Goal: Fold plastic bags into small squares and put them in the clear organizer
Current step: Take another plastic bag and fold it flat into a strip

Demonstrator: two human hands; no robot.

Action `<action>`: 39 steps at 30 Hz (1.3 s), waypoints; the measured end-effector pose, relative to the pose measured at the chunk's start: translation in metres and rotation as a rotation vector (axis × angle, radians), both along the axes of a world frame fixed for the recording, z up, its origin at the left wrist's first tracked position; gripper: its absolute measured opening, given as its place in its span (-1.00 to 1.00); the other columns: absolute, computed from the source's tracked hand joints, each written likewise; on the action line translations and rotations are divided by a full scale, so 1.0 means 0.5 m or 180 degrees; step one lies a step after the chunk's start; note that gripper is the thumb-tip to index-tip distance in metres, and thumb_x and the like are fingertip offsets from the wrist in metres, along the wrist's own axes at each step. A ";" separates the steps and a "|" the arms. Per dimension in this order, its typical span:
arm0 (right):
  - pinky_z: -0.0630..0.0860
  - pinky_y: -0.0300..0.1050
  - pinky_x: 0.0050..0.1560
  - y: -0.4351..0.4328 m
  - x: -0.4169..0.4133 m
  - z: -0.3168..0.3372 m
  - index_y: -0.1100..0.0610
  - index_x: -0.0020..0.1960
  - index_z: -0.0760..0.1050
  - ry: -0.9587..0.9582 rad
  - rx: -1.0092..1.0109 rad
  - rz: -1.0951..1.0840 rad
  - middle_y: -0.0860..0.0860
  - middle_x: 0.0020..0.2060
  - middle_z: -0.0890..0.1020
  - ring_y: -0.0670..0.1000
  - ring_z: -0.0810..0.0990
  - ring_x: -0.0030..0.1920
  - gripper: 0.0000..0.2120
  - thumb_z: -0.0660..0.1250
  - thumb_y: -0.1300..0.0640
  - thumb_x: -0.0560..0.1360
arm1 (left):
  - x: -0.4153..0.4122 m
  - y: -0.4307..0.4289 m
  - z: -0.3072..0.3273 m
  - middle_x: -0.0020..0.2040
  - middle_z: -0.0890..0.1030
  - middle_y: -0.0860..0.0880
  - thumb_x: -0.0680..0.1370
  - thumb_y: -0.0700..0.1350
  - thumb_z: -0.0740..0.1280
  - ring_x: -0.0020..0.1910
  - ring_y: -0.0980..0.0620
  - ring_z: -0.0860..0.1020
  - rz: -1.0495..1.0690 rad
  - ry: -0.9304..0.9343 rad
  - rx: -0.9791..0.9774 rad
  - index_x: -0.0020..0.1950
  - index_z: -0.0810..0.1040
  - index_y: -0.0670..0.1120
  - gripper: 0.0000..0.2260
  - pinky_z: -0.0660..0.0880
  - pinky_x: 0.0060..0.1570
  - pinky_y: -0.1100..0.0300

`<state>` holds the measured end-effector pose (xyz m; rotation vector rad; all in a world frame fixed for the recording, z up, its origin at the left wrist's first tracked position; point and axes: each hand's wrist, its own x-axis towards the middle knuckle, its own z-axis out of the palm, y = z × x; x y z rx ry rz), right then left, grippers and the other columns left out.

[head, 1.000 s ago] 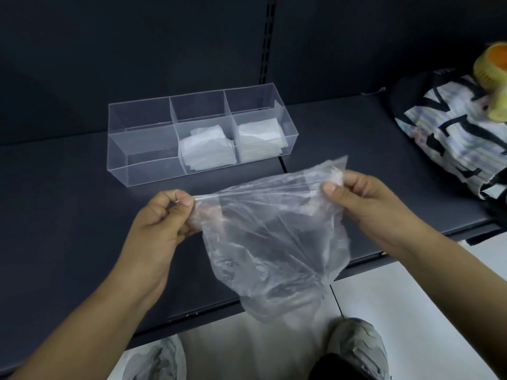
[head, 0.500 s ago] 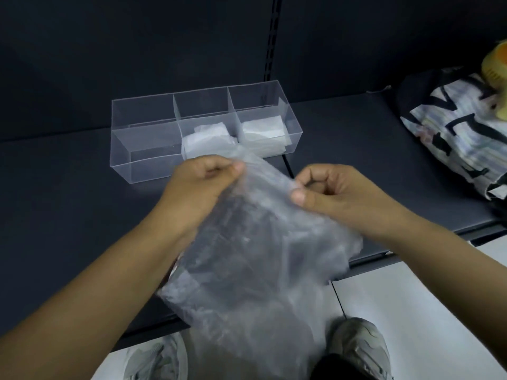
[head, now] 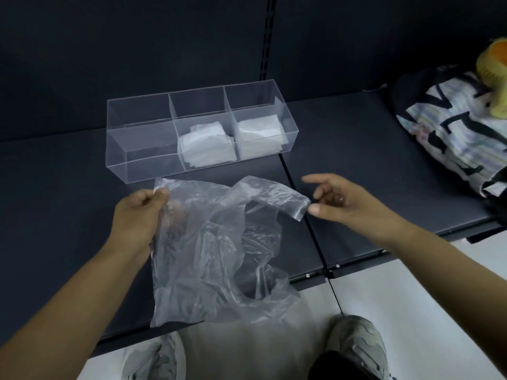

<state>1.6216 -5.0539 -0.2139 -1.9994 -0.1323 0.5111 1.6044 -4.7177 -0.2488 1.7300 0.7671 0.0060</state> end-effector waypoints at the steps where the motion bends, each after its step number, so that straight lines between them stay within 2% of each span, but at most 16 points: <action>1: 0.45 -0.40 -0.04 0.012 0.003 -0.004 -0.20 0.23 0.49 0.0050 -0.0076 0.0076 -0.04 -0.07 0.50 -0.17 0.50 -0.16 -0.51 0.47 -0.10 0.31 | 0.000 0.000 -0.001 -0.17 0.62 -0.14 0.55 -0.01 0.36 -0.22 -0.05 0.54 0.0002 -0.0014 0.0009 -0.18 0.60 -0.11 -0.80 0.52 -0.07 0.03; 3: 0.42 -0.44 -0.04 0.033 0.011 -0.015 -0.18 0.14 0.56 0.0098 -0.0273 0.0290 -0.05 -0.04 0.48 -0.13 0.52 -0.13 -0.66 0.47 -0.06 0.38 | 0.002 0.000 -0.001 -0.16 0.63 -0.14 0.55 -0.01 0.36 -0.22 -0.05 0.54 -0.0003 -0.0023 0.0022 -0.18 0.59 -0.09 -0.81 0.53 -0.06 0.03; 5: 0.36 -0.51 -0.01 0.045 0.017 -0.018 -0.04 -0.13 0.63 0.0069 -0.0396 0.0352 -0.05 -0.03 0.49 -0.14 0.52 -0.06 -0.93 0.46 -0.01 0.42 | 0.003 0.001 -0.001 -0.17 0.63 -0.13 0.56 0.00 0.36 -0.22 -0.05 0.54 -0.0002 -0.0008 0.0049 -0.19 0.59 -0.08 -0.81 0.53 -0.06 0.03; 8: 0.35 -0.48 0.00 0.018 0.031 -0.010 0.16 -0.35 0.53 0.0124 -0.0220 0.0137 0.06 -0.11 0.57 -0.17 0.54 -0.08 -0.70 0.40 -0.04 0.44 | 0.008 0.010 0.001 -0.15 0.64 -0.12 0.56 -0.01 0.36 -0.18 -0.06 0.56 0.0185 0.0038 0.0055 -0.19 0.59 -0.06 -0.82 0.55 -0.04 0.00; 10: 0.41 -0.39 -0.10 -0.004 0.042 0.005 0.22 -0.30 0.48 0.0198 -0.0148 -0.0002 0.04 -0.23 0.61 -0.13 0.55 -0.20 -0.65 0.37 -0.07 0.43 | 0.014 0.015 0.001 -0.21 0.65 -0.08 0.56 -0.04 0.35 -0.19 -0.04 0.58 0.0246 -0.0018 -0.0008 -0.20 0.58 -0.06 -0.83 0.57 -0.08 0.05; 14: 0.46 -0.35 -0.41 -0.025 0.080 0.006 0.13 -0.17 0.47 -0.0165 0.0421 -0.0860 -0.02 -0.45 0.63 -0.12 0.58 -0.45 -0.86 0.40 0.31 0.47 | 0.034 -0.006 0.003 -0.49 0.61 0.08 0.58 -0.09 0.33 -0.52 0.18 0.56 0.0124 -0.0099 -0.0167 -0.24 0.55 -0.07 -0.80 0.50 -0.43 0.30; 17: 0.49 -0.32 -0.31 -0.035 0.101 -0.001 0.09 -0.03 0.45 -0.0727 0.0427 -0.1812 -0.04 -0.44 0.64 -0.12 0.61 -0.38 -0.81 0.36 0.34 0.49 | 0.051 -0.019 0.005 -0.42 0.63 0.06 0.59 -0.07 0.33 -0.51 0.20 0.55 0.0153 -0.0167 -0.0241 -0.22 0.54 -0.04 -0.82 0.51 -0.34 0.24; 20: 0.48 -0.27 -0.15 -0.048 0.085 -0.012 0.09 0.08 0.41 -0.0921 0.0329 -0.2196 0.00 -0.23 0.62 -0.12 0.61 -0.24 -0.83 0.32 0.27 0.54 | 0.058 -0.010 -0.002 -0.12 0.65 -0.06 0.61 -0.02 0.28 -0.22 0.04 0.62 0.0007 -0.0198 -0.0214 -0.13 0.57 -0.03 -0.83 0.56 -0.10 0.15; 23: 0.51 -0.30 -0.19 -0.043 0.020 -0.008 0.06 0.04 0.49 -0.0587 0.0239 -0.1698 0.07 -0.09 0.63 -0.11 0.61 -0.20 -0.95 0.29 0.14 0.57 | 0.029 0.012 -0.009 0.09 0.56 0.00 0.58 0.04 0.30 0.07 0.05 0.54 -0.0168 -0.0359 0.0292 0.18 0.49 -0.06 -0.74 0.46 0.04 0.31; 25: 0.54 -0.30 -0.19 -0.038 -0.042 -0.001 0.08 0.05 0.55 -0.0203 0.0167 -0.1138 0.06 -0.08 0.66 -0.09 0.62 -0.17 -0.80 0.24 0.00 0.56 | -0.026 0.019 -0.003 0.22 0.47 0.05 0.57 0.04 0.31 0.15 0.14 0.45 -0.0276 -0.0680 0.0919 0.32 0.39 -0.02 -0.64 0.33 0.03 0.45; 28: 0.57 -0.25 -0.09 -0.027 -0.131 0.015 -0.03 0.17 0.55 0.0297 0.0200 -0.0313 -0.03 -0.09 0.65 -0.06 0.62 -0.10 -0.66 0.21 -0.11 0.48 | -0.121 0.003 -0.008 0.32 0.42 0.01 0.63 -0.02 0.20 0.32 0.05 0.36 -0.1211 -0.1126 0.1951 0.37 0.39 -0.05 -0.68 0.26 0.31 0.22; 30: 0.53 -0.28 -0.07 -0.017 -0.159 0.018 -0.14 0.26 0.48 0.0489 0.0207 0.0148 -0.10 -0.18 0.60 -0.14 0.58 -0.16 -0.68 0.28 -0.12 0.52 | -0.162 -0.015 -0.021 0.45 0.35 -0.07 0.62 0.00 0.11 0.44 -0.01 0.27 -0.1701 -0.0933 0.2271 0.46 0.34 -0.15 -0.56 0.15 0.43 0.05; 32: 0.52 -0.27 -0.07 -0.004 -0.163 0.017 -0.20 0.29 0.43 0.0610 0.0196 0.0448 -0.03 -0.18 0.58 -0.10 0.57 -0.16 -0.61 0.34 -0.14 0.48 | -0.184 -0.032 -0.032 0.52 0.19 -0.05 0.62 0.06 -0.01 0.52 0.04 0.11 -0.1972 -0.0662 0.2541 0.52 0.19 -0.18 -0.47 -0.03 0.50 0.06; 34: 0.54 -0.13 -0.06 0.014 -0.157 0.015 -0.19 0.20 0.49 0.0547 0.0116 0.0636 0.10 -0.11 0.60 0.06 0.58 -0.11 -0.63 0.41 -0.18 0.42 | -0.195 -0.042 -0.045 0.55 0.04 0.00 0.60 0.17 -0.18 0.54 0.09 -0.05 -0.2237 -0.0395 0.2851 0.54 0.02 -0.16 -0.39 -0.19 0.51 0.12; 36: 0.47 -0.23 -0.22 0.023 -0.148 0.009 -0.07 -0.05 0.57 0.0255 -0.0110 0.0817 0.00 -0.22 0.58 -0.04 0.54 -0.24 -0.71 0.40 -0.23 0.35 | -0.199 -0.043 -0.058 0.56 0.01 -0.03 0.57 0.25 -0.31 0.55 0.04 -0.07 -0.2477 -0.0214 0.3161 0.54 0.00 -0.17 -0.31 -0.19 0.51 0.04; 39: 0.36 -0.35 -0.29 0.004 -0.133 0.005 0.04 -0.30 0.52 0.0152 -0.0209 0.0921 -0.10 -0.31 0.49 -0.16 0.46 -0.33 -0.70 0.42 -0.19 0.33 | -0.199 -0.034 -0.068 0.56 0.05 -0.10 0.59 0.24 -0.31 0.55 -0.03 -0.02 -0.2678 -0.0003 0.3592 0.54 0.05 -0.20 -0.30 -0.11 0.51 -0.07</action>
